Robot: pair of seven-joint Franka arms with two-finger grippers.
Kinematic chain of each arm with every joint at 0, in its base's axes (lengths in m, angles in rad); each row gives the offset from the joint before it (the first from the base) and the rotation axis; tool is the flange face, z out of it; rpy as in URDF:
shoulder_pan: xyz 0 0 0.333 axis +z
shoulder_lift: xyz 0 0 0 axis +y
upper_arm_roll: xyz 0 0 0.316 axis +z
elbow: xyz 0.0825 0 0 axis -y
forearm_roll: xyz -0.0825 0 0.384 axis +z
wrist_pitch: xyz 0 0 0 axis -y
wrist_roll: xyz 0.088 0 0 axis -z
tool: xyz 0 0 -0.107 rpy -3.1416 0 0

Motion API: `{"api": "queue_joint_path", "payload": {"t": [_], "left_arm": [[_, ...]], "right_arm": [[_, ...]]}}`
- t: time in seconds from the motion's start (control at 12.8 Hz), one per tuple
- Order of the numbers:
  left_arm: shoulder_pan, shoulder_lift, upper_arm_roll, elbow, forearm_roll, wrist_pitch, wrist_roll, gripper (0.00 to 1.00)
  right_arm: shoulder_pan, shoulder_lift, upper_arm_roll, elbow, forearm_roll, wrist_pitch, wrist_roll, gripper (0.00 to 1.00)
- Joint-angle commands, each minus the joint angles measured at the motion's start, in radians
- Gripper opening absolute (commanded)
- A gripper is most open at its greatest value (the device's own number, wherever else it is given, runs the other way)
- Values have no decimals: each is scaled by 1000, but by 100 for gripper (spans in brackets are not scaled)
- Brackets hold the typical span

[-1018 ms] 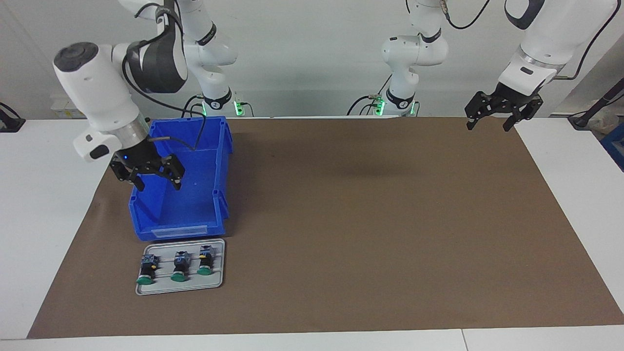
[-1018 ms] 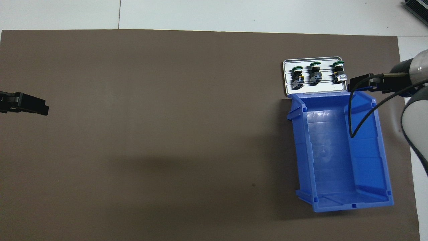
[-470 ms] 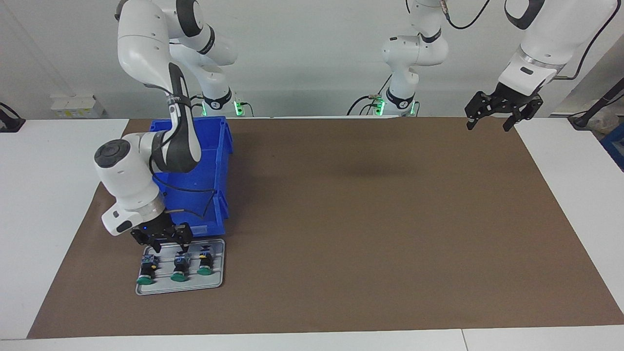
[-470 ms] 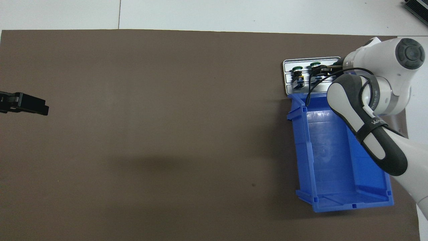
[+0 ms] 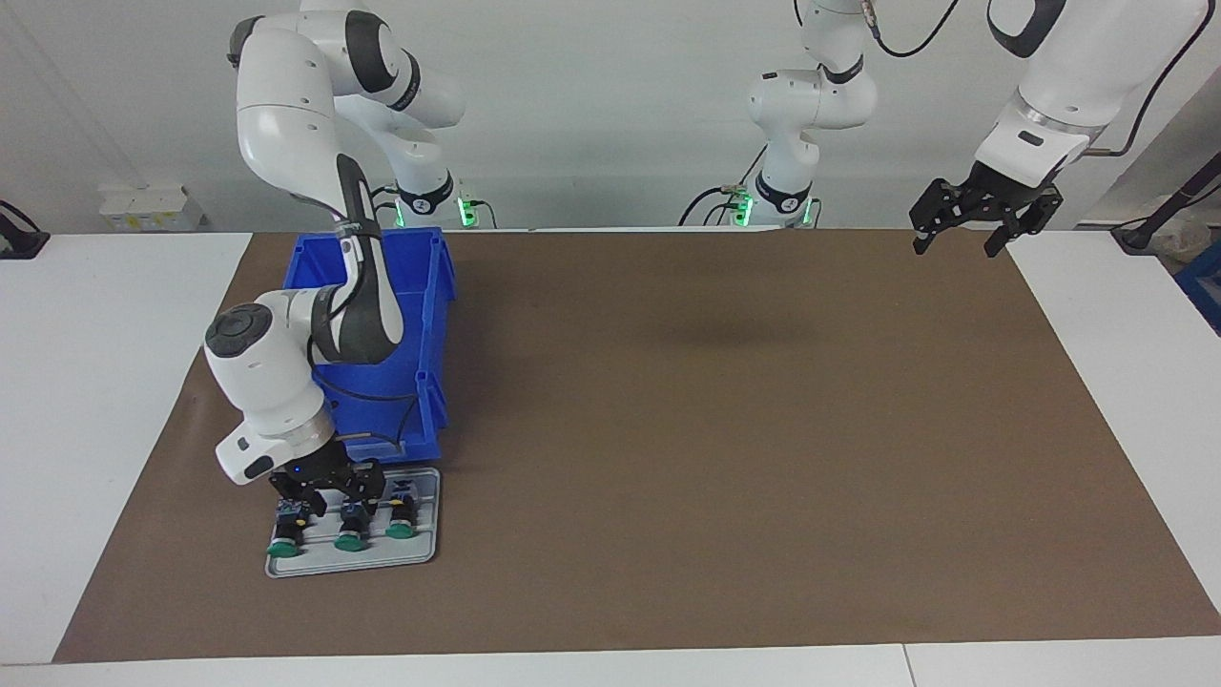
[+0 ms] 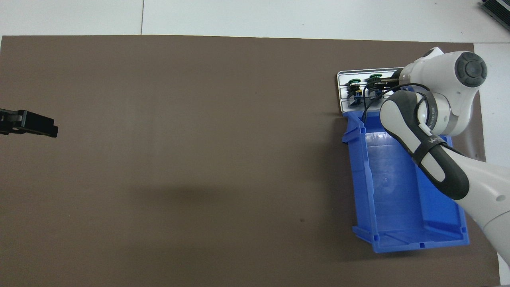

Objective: Place and press button with both arms
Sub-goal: 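Grasp a green-capped button from the metal tray with the right gripper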

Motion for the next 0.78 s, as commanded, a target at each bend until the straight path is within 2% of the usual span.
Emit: {"api": "queue_joint_path", "payload": {"t": [0.0, 0.16, 0.23, 0.31, 0.55, 0.7], "left_arm": [[9, -25, -9, -28, 19, 2, 5, 100], [9, -25, -9, -28, 19, 2, 5, 100], [9, -25, -9, -28, 19, 2, 5, 100], [9, -25, -9, -28, 19, 2, 5, 100], [9, -25, -9, -28, 19, 2, 5, 100], [9, -25, -9, -28, 19, 2, 5, 100]], "right_arm": [[-3, 16, 5, 13, -13, 20, -16, 59], [-3, 32, 5, 5, -13, 58, -17, 59], [-3, 32, 5, 5, -13, 53, -17, 54], [-5, 32, 5, 8, -13, 44, -17, 47], [-5, 32, 5, 23, -13, 5, -16, 11], [-8, 27, 5, 51, -14, -40, -17, 0]]}}
